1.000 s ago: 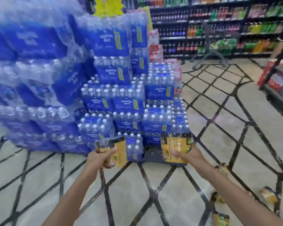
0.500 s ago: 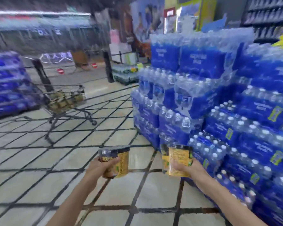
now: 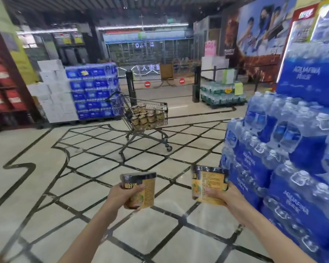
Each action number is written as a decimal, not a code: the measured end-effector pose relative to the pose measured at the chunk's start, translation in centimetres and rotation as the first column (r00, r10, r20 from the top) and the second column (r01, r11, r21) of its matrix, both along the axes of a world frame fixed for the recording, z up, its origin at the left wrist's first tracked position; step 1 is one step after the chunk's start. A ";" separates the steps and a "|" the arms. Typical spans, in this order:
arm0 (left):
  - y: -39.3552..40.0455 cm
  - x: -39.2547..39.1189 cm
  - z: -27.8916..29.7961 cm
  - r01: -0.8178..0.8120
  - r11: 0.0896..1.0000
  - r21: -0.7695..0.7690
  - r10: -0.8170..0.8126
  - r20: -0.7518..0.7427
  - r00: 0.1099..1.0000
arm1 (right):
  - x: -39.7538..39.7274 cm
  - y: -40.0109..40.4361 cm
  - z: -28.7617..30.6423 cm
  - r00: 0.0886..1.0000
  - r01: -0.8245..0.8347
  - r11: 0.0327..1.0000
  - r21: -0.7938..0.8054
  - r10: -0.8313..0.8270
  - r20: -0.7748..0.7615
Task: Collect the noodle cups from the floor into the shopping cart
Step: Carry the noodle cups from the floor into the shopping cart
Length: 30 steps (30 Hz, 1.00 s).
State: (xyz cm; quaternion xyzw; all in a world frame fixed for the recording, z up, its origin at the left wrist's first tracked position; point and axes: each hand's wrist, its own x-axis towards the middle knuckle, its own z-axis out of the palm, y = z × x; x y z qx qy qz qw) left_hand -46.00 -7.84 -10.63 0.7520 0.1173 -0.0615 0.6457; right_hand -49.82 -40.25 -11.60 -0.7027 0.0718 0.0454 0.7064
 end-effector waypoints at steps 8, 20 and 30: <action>-2.8 15.6 -0.4 -0.034 0.999 -0.028 0.033 -0.017 0.999 | 18.2 -2.6 -1.0 0.992 -0.119 0.992 0.037 0.120 -0.025; -5.3 40.3 0.1 -0.117 0.993 -0.013 0.117 -0.013 0.993 | 47.0 -4.9 -1.0 0.984 -0.169 0.982 0.081 0.173 -0.041; 0.3 66.3 -3.0 -0.136 0.990 -0.047 0.132 -0.074 0.988 | 72.7 0.0 -2.8 0.971 -0.219 0.974 0.061 0.224 -0.088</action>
